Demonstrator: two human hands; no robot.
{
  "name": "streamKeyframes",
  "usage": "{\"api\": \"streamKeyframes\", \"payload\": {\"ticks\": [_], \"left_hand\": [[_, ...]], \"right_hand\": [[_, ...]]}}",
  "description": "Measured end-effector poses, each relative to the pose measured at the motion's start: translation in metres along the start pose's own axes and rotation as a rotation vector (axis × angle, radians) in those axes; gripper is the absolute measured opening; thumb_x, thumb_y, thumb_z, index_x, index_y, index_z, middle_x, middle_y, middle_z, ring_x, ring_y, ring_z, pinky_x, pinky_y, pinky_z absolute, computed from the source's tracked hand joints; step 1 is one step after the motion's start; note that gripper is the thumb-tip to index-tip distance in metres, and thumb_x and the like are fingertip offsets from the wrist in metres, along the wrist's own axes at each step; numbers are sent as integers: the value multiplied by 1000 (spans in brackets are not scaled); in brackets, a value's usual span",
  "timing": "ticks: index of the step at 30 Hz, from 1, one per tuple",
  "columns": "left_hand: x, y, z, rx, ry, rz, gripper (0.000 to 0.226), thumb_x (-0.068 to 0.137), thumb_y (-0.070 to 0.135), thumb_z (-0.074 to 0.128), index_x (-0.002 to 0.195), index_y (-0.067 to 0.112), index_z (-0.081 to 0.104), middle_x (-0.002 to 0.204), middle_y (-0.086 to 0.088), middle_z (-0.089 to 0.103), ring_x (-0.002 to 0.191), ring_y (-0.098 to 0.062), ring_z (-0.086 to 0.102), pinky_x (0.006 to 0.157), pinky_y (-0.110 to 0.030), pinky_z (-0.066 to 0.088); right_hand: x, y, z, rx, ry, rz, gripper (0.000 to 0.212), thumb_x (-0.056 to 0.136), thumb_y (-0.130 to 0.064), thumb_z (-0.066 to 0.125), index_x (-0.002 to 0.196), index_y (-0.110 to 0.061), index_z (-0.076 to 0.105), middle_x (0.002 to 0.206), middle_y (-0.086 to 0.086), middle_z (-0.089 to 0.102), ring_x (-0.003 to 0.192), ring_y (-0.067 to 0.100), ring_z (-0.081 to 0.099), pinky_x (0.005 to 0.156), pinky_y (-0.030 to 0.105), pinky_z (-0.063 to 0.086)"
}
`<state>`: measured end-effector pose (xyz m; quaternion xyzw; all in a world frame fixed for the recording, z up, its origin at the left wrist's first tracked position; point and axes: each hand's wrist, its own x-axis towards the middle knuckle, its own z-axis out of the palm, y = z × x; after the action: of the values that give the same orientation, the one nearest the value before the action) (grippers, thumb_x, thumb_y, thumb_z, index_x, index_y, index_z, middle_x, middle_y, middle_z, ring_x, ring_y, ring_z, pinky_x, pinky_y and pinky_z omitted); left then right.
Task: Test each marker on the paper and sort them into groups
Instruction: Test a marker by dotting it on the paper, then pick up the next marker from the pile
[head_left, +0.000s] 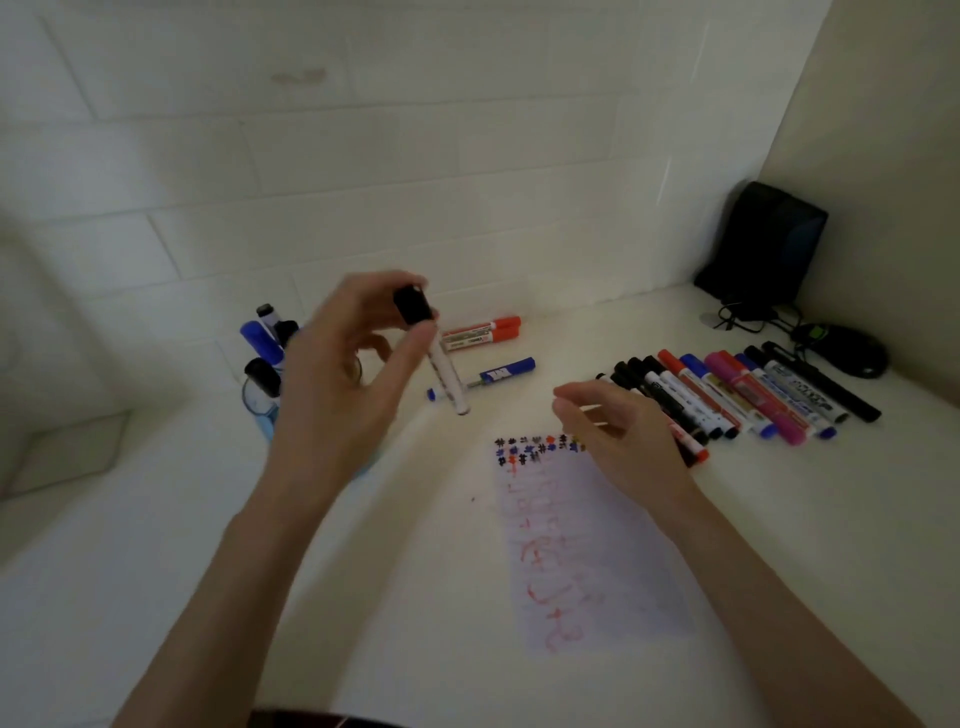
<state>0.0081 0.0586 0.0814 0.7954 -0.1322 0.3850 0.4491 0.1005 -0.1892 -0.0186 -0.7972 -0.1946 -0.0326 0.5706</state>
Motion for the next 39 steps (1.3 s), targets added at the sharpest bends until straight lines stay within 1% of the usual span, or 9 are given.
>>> {"api": "streamKeyframes", "payload": {"ticks": [4,11,16,20,23,26,29,33,39], "left_hand": [[15,14,-50,101,131,73,32,96,12,66,126,15,55,109,5,72,102,-13,71,84,-26,55],[24,14,-91,52,289,20,30,97,15,65,124,20,55,109,2,74,104,-14,72,87,-30,57],[19,27,-52,-82,122,46,29,92,8,70,118,14,57,106,2,75,100,-16,73,82,-29,57],[5,24,17,-82,-98,4,30,88,10,75,111,18,58,100,22,72,94,-3,72,67,-19,52],[-5,6,56,-147,-181,-98,30,89,15,77,111,24,58,99,16,73,90,-4,72,69,-15,50],[-9,-23,74,-104,-180,-133,34,92,28,73,120,34,54,111,17,70,95,-2,70,71,-14,49],[-13,-65,79,378,-238,-189,42,99,32,61,137,33,46,131,13,60,112,-8,60,89,-28,50],[-26,-98,86,866,-452,-335,43,102,32,51,144,21,46,142,-4,53,128,-26,47,104,-40,33],[-25,-102,93,703,-338,-367,23,102,26,54,123,23,63,118,0,65,109,-22,57,99,-39,40]], "right_hand": [[-2,2,9,-7,28,-10,15,98,-41,68,110,-35,74,102,-19,75,91,7,73,84,32,62],[-6,-2,18,-17,41,-34,13,100,-31,68,110,-26,74,98,-19,74,84,10,73,80,38,62],[-10,-18,17,105,-54,-75,40,91,-41,70,130,-33,66,108,-14,73,93,14,74,82,38,61],[-15,-30,21,177,-122,-209,57,94,-32,70,148,-35,53,116,-9,74,103,17,73,86,28,60],[-15,-29,21,65,21,-285,31,96,-33,65,128,-37,67,100,-16,77,91,10,73,81,20,56],[-10,-18,8,-168,110,-210,14,97,-38,67,110,-34,73,88,-15,74,80,6,69,69,13,51],[-4,2,-17,-662,284,-141,7,95,-29,75,96,-22,72,76,-8,66,67,9,60,58,24,47],[-4,16,-31,-860,291,-44,13,90,-21,79,99,-13,76,81,5,70,79,24,62,66,30,41],[-4,18,-28,-873,342,-8,17,90,-16,80,104,-15,71,102,7,69,99,26,64,77,33,49]]}}
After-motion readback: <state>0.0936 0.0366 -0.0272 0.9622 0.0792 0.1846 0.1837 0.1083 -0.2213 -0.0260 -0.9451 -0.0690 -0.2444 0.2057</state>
